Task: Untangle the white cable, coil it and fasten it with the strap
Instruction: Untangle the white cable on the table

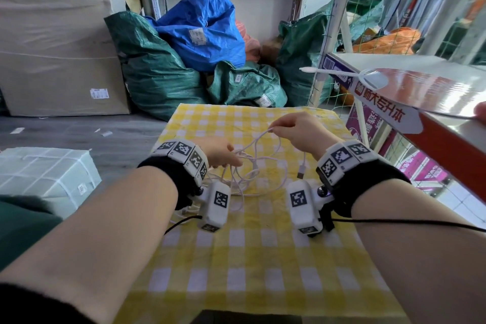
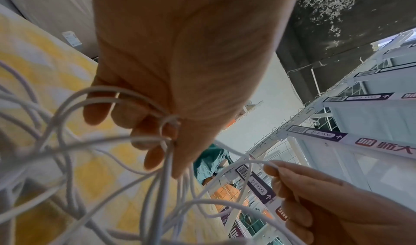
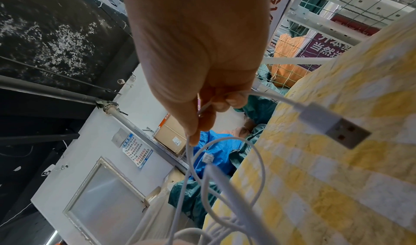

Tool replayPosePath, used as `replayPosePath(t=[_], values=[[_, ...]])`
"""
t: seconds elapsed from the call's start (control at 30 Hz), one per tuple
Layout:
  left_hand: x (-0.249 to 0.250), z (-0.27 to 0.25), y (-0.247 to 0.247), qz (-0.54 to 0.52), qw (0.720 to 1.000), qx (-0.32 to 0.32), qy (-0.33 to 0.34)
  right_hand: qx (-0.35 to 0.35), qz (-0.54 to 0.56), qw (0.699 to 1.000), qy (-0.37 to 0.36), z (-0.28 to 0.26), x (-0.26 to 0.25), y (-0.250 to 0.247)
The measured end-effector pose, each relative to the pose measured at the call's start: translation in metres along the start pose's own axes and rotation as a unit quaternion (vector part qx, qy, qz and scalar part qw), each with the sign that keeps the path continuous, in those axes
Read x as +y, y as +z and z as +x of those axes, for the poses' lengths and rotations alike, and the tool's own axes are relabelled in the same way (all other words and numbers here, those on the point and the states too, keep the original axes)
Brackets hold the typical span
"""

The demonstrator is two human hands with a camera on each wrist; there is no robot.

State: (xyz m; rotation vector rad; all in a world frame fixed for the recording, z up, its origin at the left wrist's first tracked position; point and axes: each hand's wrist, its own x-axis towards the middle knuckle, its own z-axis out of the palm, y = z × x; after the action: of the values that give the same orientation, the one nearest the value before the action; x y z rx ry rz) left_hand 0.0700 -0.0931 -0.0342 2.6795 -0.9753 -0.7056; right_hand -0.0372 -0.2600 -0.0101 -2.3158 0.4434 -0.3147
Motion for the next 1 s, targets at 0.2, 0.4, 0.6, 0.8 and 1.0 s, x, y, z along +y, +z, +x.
replayPosePath(t=[0.2,0.4,0.6,0.8,1.0], values=[[-0.002,-0.001,-0.009,-0.047,0.989,0.13,-0.048,0.024,0.028,0.999,-0.004,-0.001,-0.002,-0.005],[-0.013,-0.003,-0.03,-0.269,0.889,0.363,0.07,0.038,-0.005,0.999,0.003,0.001,-0.005,-0.003],[-0.017,-0.014,-0.022,-0.129,0.971,0.144,0.141,0.029,-0.065,0.997,0.023,0.001,-0.003,0.0],[-0.014,-0.02,-0.001,-0.126,0.988,-0.085,0.013,0.011,-0.071,0.996,0.056,-0.001,0.009,0.002],[-0.012,-0.02,-0.001,-0.125,0.985,0.12,-0.027,-0.034,-0.061,0.995,0.072,-0.002,0.008,0.008]])
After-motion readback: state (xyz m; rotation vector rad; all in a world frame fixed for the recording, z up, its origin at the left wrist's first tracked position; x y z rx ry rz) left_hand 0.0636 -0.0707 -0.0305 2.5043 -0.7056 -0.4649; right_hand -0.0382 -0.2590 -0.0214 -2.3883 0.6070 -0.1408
